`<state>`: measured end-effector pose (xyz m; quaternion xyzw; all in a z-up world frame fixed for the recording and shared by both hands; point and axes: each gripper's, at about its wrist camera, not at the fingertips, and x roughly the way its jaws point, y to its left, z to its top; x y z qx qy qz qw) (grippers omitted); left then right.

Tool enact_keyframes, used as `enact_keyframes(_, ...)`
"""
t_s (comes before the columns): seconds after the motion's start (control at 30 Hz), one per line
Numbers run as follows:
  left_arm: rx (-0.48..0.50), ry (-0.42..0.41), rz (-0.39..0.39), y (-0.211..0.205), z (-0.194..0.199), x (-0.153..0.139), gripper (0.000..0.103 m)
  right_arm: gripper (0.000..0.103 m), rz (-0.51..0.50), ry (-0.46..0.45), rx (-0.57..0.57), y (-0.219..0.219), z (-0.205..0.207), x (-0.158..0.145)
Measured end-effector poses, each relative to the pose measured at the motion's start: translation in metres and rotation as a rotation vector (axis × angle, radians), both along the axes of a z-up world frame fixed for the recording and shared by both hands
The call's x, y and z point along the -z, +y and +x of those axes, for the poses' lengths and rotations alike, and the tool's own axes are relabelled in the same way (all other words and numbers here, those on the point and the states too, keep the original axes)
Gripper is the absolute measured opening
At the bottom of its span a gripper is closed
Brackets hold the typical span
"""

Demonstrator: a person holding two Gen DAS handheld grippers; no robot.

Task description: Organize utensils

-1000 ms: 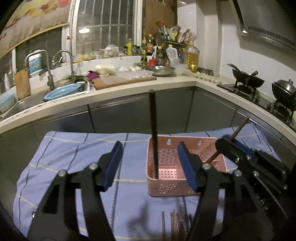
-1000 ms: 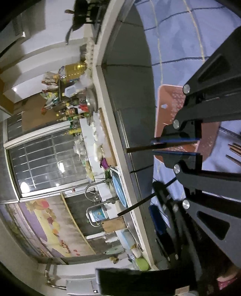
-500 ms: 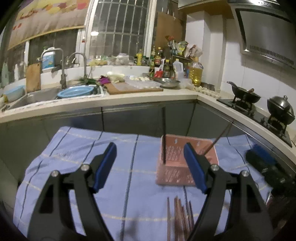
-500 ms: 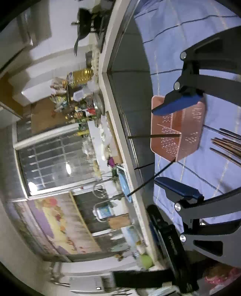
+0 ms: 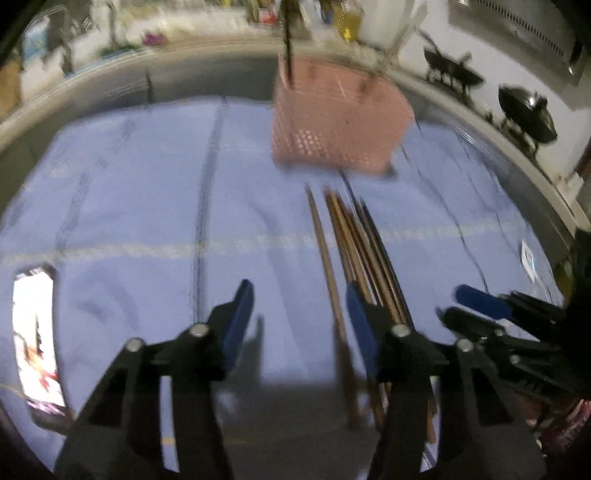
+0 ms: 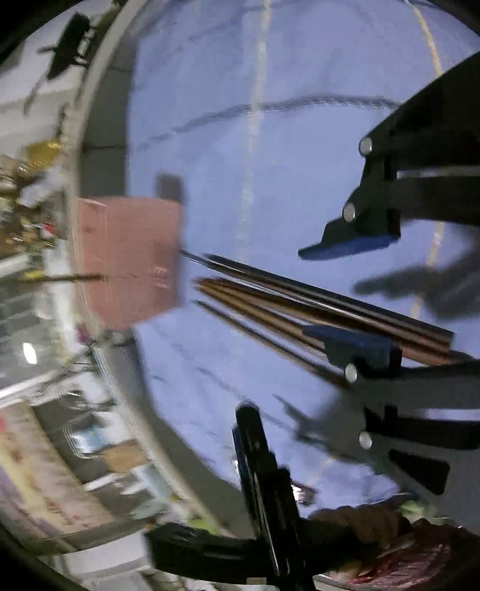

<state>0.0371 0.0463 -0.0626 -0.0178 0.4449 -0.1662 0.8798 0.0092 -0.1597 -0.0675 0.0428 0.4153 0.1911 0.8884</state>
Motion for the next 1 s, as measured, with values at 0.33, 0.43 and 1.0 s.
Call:
enact_keyframes(0.33,0.016,0.028,0.115,-0.03,-0.004,0.034,0.039,0.027,-0.081,0.072,0.006,0.012,-0.002,0.028)
enact_keyframes(0.43,0.005,0.022,0.141,-0.038,-0.003,0.035,0.041,0.027,-0.108,0.065,0.002,0.017,-0.003,0.026)
enact_keyframes(1.0,-0.017,0.018,0.181,-0.014,-0.005,0.029,0.007,0.019,-0.208,0.019,0.113,-0.026,-0.006,0.029)
